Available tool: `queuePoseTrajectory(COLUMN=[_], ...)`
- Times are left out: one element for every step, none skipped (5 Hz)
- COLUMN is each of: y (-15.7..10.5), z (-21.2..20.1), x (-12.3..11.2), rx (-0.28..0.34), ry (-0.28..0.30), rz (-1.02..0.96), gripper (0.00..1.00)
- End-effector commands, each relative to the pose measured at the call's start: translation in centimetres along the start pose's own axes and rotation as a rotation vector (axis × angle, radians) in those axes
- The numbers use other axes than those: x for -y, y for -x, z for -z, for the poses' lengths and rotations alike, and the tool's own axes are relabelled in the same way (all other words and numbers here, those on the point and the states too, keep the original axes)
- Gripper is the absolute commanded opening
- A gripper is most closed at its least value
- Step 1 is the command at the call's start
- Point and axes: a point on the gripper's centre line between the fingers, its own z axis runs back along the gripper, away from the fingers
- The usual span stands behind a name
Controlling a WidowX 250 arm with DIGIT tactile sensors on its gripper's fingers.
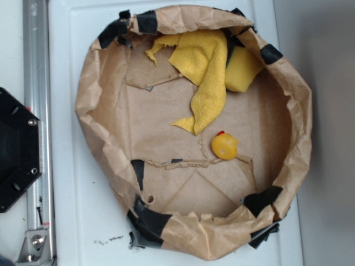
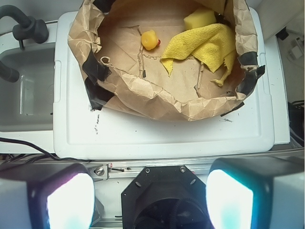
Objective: Grab the yellow duck.
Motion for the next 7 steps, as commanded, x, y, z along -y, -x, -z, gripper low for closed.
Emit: queuePoseTrajectory(y=[0.0, -3.0, -6.6, -10.6, -14.4, -16.0, -16.9], z=[0.0, 1.5, 3.3, 6.9, 11.2, 14.8, 17.3], x=[0.0, -1.9, -2.7, -3.7, -3.8, -3.0, -3.0], rx=[0.0, -0.02, 0.168, 0.206, 0.296, 0.246, 0.231], ry=[0.0, -0.047, -0.011, -0.036, 0.004, 0.0, -0.028], rz=[0.0, 0.03, -0.017, -0.021, 0.014, 0.112, 0.133], gripper=[1.0, 1.0, 1.0, 1.0, 1.0, 1.0, 1.0])
